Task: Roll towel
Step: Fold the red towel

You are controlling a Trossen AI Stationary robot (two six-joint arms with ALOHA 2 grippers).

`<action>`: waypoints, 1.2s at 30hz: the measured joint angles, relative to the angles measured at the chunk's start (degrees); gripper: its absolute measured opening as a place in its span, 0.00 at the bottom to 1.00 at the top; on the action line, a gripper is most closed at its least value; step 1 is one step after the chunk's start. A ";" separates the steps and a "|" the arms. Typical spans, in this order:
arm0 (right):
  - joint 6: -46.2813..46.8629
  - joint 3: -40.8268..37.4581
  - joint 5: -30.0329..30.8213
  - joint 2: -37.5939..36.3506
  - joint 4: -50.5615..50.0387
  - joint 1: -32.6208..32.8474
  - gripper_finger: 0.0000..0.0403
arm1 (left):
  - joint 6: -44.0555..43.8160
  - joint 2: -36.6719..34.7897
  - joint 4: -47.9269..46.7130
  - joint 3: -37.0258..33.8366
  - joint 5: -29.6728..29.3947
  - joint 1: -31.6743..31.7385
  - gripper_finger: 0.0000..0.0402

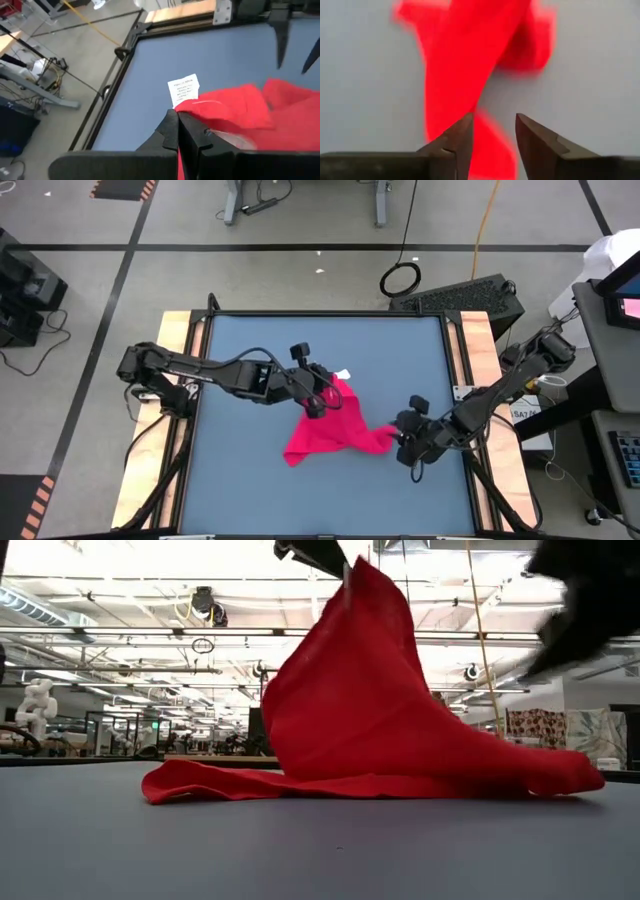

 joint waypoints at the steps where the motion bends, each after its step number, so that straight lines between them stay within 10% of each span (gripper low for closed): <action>1: -3.00 0.00 4.23 -0.15 2.88 0.00 0.36 | 0.01 0.13 0.48 0.00 0.51 0.02 0.00; 10: -46.20 0.03 21.55 1.94 37.22 -1.77 0.51 | 0.09 3.09 5.11 0.04 5.45 0.08 0.00; 19: -53.90 0.03 18.61 10.23 47.00 -6.29 0.55 | 0.01 5.66 8.53 0.04 5.73 0.24 0.00; 36: -52.45 0.02 26.45 15.23 50.83 -7.60 0.02 | -0.33 7.28 8.56 0.07 6.59 0.66 0.01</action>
